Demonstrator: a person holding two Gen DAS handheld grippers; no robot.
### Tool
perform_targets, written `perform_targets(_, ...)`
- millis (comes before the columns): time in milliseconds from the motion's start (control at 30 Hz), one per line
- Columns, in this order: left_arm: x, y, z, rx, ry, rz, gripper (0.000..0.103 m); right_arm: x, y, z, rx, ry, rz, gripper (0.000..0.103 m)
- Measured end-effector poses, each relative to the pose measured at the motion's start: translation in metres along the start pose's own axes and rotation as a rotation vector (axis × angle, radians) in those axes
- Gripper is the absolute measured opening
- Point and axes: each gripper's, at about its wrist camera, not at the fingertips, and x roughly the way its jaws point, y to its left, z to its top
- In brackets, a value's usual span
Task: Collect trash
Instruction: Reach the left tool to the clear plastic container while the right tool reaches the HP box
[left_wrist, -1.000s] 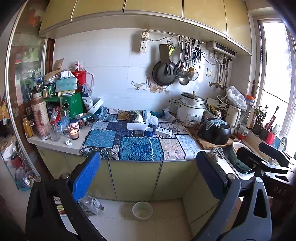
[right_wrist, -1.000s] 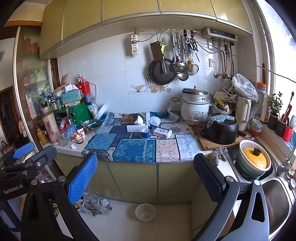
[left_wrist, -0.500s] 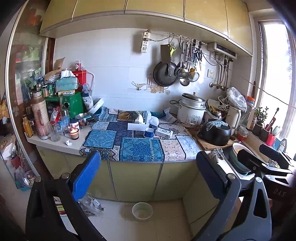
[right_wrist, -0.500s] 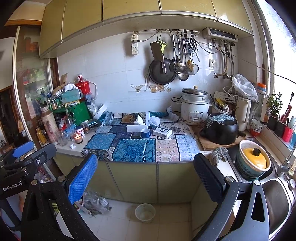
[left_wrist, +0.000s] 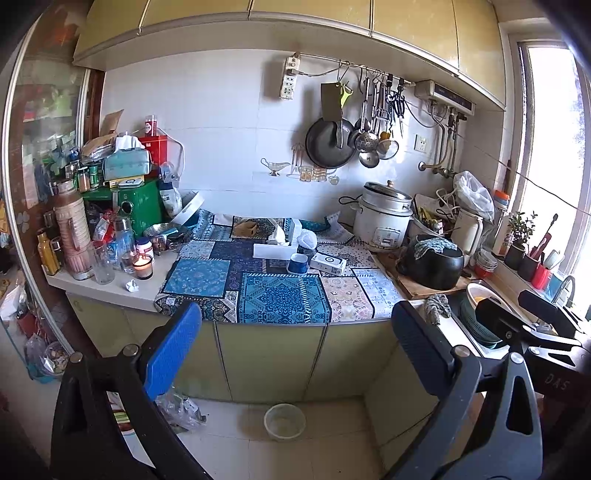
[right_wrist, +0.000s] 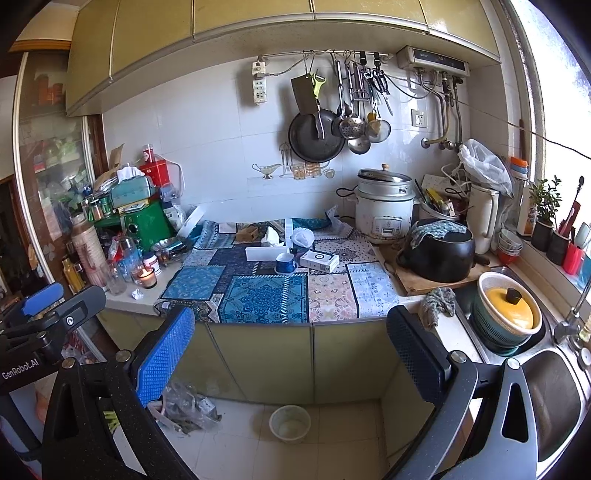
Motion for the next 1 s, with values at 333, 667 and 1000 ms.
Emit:
perform_targets(333, 0.068, 0.032, 0.011, -0.025, 0.035, -0.008, 0.103, 0.045, 0.004, 0.006, 0.008, 0.017, -0.084, 0.103)
perform_targets(667, 0.173, 0.031, 0.029, 0.021, 0.086, 0.022, 0.103, 0.132, -0.017, 0.024, 0.024, 0.072, -0.113, 0.103)
perform_targets(1000, 0.325, 0.019, 0.068, -0.058, 0.172, 0.051, 0.103, 0.262, -0.062, 0.062, -0.013, 0.189, -0.058, 0.103)
